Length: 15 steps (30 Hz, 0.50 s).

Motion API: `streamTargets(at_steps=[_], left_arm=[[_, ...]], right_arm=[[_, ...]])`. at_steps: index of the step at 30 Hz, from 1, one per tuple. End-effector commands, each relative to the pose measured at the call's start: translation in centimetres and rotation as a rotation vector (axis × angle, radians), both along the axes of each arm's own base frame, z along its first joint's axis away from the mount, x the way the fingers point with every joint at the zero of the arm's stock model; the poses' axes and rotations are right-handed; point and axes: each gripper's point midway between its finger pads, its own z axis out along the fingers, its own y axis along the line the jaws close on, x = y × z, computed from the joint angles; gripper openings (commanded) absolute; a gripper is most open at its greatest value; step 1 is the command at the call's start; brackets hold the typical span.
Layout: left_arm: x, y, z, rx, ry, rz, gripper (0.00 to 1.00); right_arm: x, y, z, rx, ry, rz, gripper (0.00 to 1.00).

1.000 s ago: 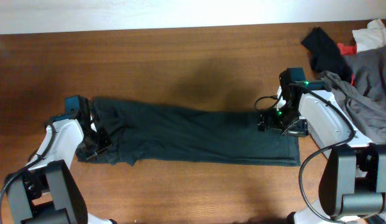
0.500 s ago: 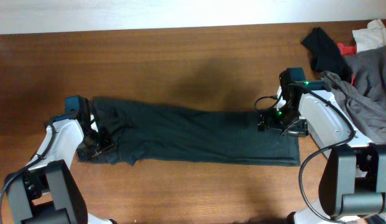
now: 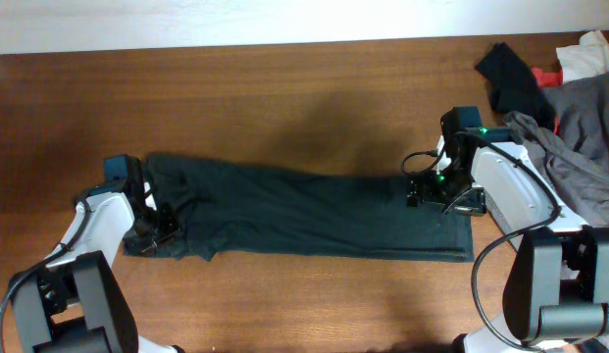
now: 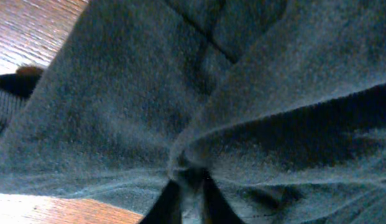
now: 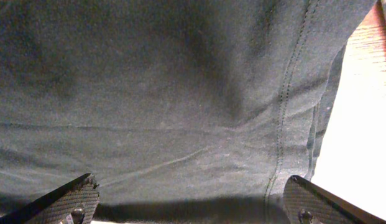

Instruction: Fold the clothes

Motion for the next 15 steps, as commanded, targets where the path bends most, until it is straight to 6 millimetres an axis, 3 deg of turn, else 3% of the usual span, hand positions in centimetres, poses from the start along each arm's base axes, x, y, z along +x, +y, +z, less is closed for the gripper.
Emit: streamTargets(at_steps=[1, 15], left_arm=[[-0.1, 0.0, 0.0, -0.01, -0.003, -0.001, 0.06], [1.3, 0.6, 2.2, 0.015, -0.038, 0.0, 0.0]], right_arm=[[0.4, 0.0, 0.5, -0.001, -0.022, 0.003, 0.99], [0.4, 0.0, 0.5, -0.001, -0.022, 0.003, 0.99]])
